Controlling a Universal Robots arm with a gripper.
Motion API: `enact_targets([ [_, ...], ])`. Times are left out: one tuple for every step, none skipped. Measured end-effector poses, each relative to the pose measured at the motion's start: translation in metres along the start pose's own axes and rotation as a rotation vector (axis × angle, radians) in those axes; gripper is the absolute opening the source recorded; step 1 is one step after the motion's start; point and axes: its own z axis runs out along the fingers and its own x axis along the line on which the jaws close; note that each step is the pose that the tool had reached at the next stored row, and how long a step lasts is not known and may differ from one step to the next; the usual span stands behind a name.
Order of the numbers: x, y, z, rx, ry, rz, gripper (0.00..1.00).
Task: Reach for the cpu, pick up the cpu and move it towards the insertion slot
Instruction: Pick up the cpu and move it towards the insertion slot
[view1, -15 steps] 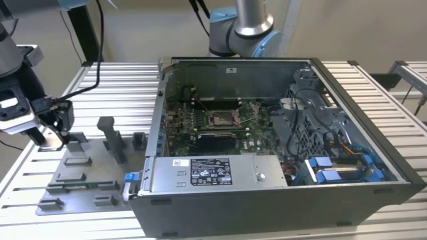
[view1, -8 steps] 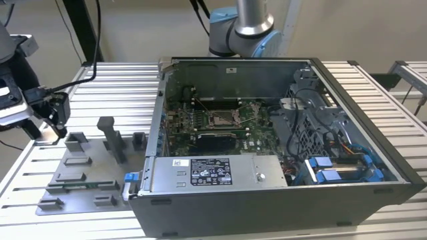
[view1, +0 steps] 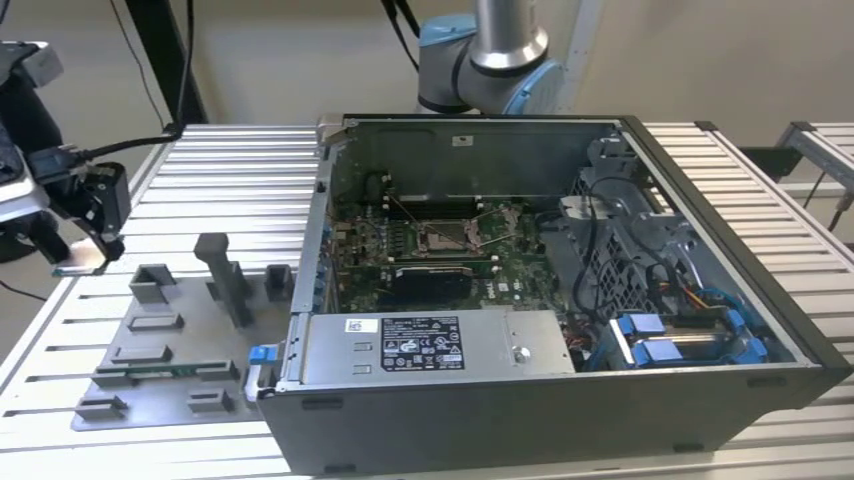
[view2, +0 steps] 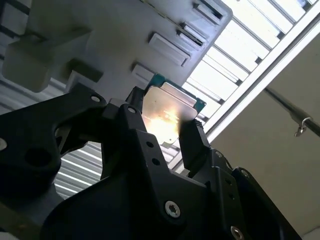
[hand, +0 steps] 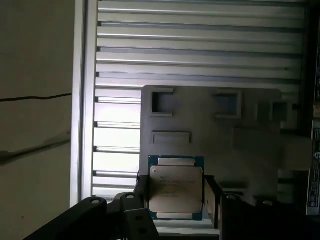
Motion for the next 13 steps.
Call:
enact_targets([
  [0.0, 0.0001, -0.003, 0.0, -0.0001, 0.0, 0.0],
  [0.0, 0.0002, -0.0059, 0.0, 0.0, 0.0, 0.0],
  [0.0, 0.0003, -0.0087, 0.0001, 0.0001, 0.0, 0.0],
  [0.0, 0.0004, -0.0114, 0.0, 0.0, 0.0, 0.0],
  [0.0, 0.0005, -0.0141, 0.0002, 0.0, 0.0, 0.0],
  [0.0, 0.0006, -0.0165, 0.0005, -0.0001, 0.0, 0.0],
  [-0.0001, 0.0007, -0.0189, 0.0011, 0.0, 0.0, 0.0],
  [-0.0001, 0.0008, -0.0215, 0.002, 0.0001, 0.0, 0.0],
  [-0.0001, 0.0008, -0.024, 0.0026, 0.0003, 0.0, 0.0],
  [-0.0001, 0.001, -0.0265, 0.0034, 0.0002, 0.0, 0.0],
  [-0.0001, 0.0011, -0.029, 0.0042, 0.0003, 0.0, 0.0],
  [-0.0001, 0.0012, -0.0316, 0.0048, 0.0003, 0.0, 0.0],
  [-0.0001, 0.0013, -0.0342, 0.0053, 0.0003, 0.0, 0.0],
])
